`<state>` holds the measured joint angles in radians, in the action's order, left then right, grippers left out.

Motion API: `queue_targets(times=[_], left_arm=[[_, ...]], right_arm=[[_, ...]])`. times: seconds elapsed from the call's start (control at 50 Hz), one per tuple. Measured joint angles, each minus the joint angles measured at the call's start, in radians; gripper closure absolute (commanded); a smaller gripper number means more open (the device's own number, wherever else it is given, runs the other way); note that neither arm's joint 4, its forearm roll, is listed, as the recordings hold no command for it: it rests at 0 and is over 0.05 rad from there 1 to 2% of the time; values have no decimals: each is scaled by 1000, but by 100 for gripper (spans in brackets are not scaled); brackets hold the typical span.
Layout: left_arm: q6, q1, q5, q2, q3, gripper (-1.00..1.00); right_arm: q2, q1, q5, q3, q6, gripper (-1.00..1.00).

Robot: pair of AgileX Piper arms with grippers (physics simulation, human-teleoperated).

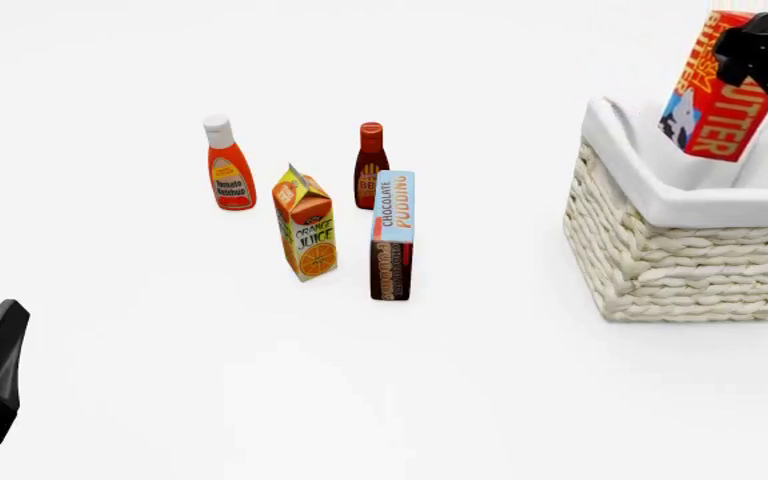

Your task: Pick the butter and place it in the basket.

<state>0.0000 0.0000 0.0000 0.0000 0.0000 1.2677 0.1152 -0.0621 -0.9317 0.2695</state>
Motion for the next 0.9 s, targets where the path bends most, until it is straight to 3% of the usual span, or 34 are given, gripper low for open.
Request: queue_targets(times=[0.9], left_arm=[[0,0,0,0,0,-100]], right_arm=[[46,26,-41,20,1,100]])
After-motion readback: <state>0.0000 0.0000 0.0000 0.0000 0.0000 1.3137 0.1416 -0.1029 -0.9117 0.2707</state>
